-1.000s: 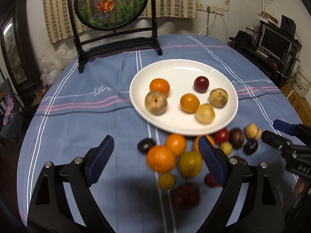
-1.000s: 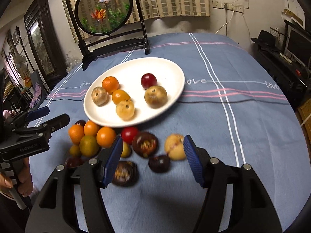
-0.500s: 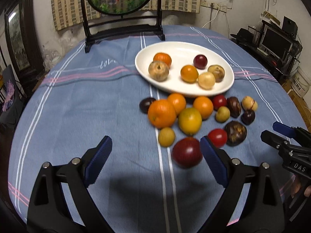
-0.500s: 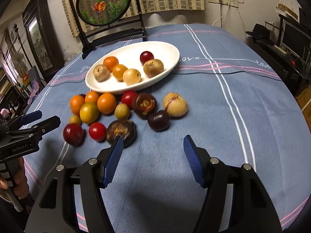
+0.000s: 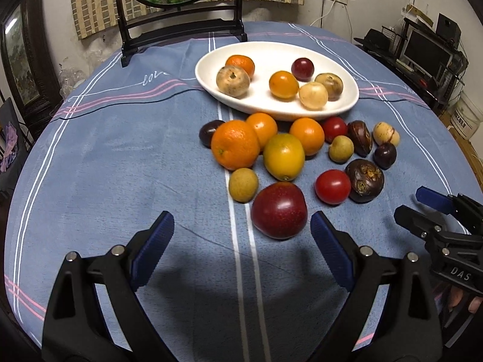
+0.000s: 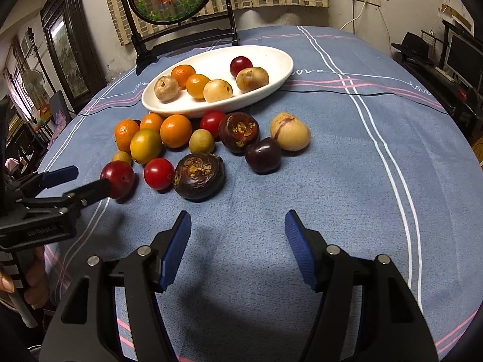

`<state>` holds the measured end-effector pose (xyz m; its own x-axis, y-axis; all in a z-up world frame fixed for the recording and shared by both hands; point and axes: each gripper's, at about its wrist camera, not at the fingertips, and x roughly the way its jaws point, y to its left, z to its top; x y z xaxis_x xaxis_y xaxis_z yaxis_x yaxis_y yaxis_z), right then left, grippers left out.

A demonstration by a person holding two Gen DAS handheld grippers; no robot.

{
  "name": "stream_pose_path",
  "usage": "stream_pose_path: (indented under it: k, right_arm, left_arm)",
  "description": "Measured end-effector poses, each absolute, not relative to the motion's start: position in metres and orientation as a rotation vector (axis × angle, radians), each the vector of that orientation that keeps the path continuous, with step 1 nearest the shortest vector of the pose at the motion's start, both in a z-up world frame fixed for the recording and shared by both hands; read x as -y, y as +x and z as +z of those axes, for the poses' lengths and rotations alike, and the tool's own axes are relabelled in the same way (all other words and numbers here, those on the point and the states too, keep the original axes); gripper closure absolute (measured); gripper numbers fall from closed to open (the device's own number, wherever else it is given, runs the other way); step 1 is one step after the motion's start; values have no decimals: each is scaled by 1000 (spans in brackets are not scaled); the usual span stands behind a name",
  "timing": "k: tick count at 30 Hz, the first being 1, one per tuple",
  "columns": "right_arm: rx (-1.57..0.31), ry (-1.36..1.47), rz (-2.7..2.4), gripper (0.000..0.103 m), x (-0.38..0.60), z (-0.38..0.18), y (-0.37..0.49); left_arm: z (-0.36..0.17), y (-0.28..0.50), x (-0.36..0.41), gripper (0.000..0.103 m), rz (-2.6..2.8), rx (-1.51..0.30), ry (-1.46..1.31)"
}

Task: Organize fruits
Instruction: 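Withdraw both tools from the plate toward the fruit cluster, then grasp the large dark red fruit with the left tool while the right tool grasps a dark brown fruit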

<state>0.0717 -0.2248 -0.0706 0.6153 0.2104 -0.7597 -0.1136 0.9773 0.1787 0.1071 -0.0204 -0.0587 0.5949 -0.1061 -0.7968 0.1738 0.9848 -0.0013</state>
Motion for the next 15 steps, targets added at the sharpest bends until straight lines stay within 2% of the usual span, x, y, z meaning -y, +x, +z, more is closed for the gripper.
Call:
stream_pose_path:
  k: [15]
  right_arm:
    - [-906, 153, 205, 38, 228, -77, 71]
  left_arm:
    - [-72, 120, 30, 10, -140, -961, 86]
